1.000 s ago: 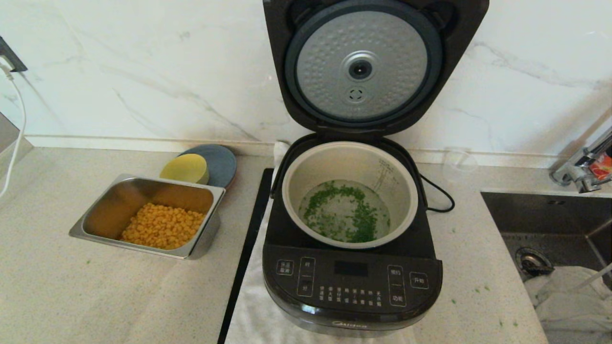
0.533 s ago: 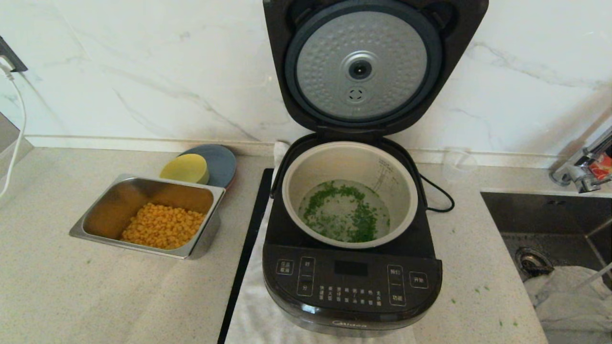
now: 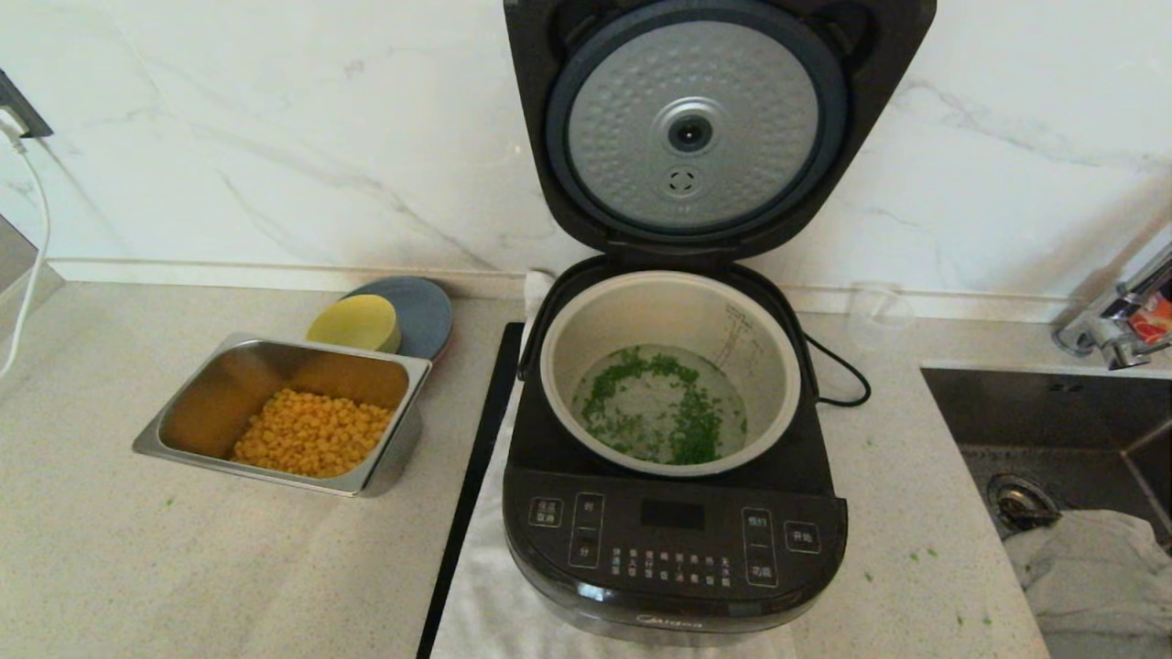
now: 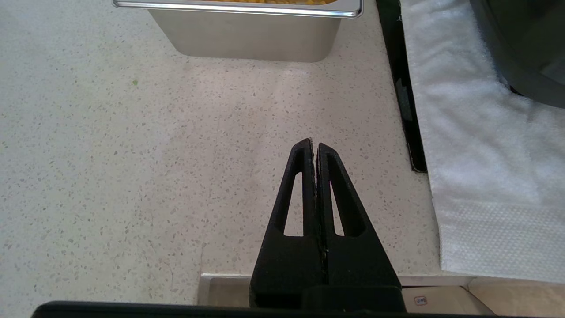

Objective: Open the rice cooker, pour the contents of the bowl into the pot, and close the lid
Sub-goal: Fill a bowl with water from the tap

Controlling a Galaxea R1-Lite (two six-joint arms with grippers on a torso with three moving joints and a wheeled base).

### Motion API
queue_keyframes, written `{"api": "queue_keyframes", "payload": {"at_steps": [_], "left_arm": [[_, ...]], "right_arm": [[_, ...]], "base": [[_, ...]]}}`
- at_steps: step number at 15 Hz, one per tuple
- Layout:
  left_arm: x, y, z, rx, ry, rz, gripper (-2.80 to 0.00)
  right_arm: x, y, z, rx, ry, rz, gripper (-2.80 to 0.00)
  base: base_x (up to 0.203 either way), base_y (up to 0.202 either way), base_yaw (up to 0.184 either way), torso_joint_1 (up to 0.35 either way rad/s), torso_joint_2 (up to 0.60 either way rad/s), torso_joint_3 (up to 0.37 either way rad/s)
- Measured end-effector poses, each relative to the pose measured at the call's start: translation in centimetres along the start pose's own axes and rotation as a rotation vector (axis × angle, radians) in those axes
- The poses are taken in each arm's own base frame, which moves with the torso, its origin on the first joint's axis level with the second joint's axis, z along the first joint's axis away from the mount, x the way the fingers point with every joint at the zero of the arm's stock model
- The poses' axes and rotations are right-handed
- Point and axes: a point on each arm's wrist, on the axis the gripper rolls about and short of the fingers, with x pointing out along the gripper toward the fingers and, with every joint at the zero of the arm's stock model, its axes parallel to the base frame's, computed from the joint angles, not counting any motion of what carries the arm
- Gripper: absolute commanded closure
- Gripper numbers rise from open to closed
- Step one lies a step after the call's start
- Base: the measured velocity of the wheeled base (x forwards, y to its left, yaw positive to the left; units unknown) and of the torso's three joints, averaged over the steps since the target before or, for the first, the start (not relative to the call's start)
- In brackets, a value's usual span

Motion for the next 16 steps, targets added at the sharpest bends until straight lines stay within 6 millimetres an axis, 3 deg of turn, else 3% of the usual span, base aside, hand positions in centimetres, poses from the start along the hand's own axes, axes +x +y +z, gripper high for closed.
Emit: {"api": "queue_keyframes", "payload": {"at_steps": [5, 8, 11, 16], "left_arm": [[0.0, 0.0, 0.0, 0.000, 0.000, 0.000, 0.00], [0.0, 0.0, 0.0, 0.000, 0.000, 0.000, 0.00], [0.0, 0.0, 0.0, 0.000, 0.000, 0.000, 0.00], [0.0, 0.0, 0.0, 0.000, 0.000, 0.001, 0.00]], "right_arm": [[0.9, 0.3, 0.2, 0.034, 0.007, -0.012, 0.00], [0.5, 0.4, -1.1, 0.026, 0.044, -0.019, 0.00], [-1.0, 2.0, -3.9, -0.057, 0.082, -0.018, 0.00], [-4.5, 8.3, -11.3, -0.246, 0.134, 0.017, 0.00]], "base": [[0.000, 0.000, 0.000, 0.000, 0.00, 0.000], [0.000, 0.000, 0.000, 0.000, 0.00, 0.000], [0.000, 0.000, 0.000, 0.000, 0.00, 0.000], [0.000, 0.000, 0.000, 0.000, 0.00, 0.000]]}}
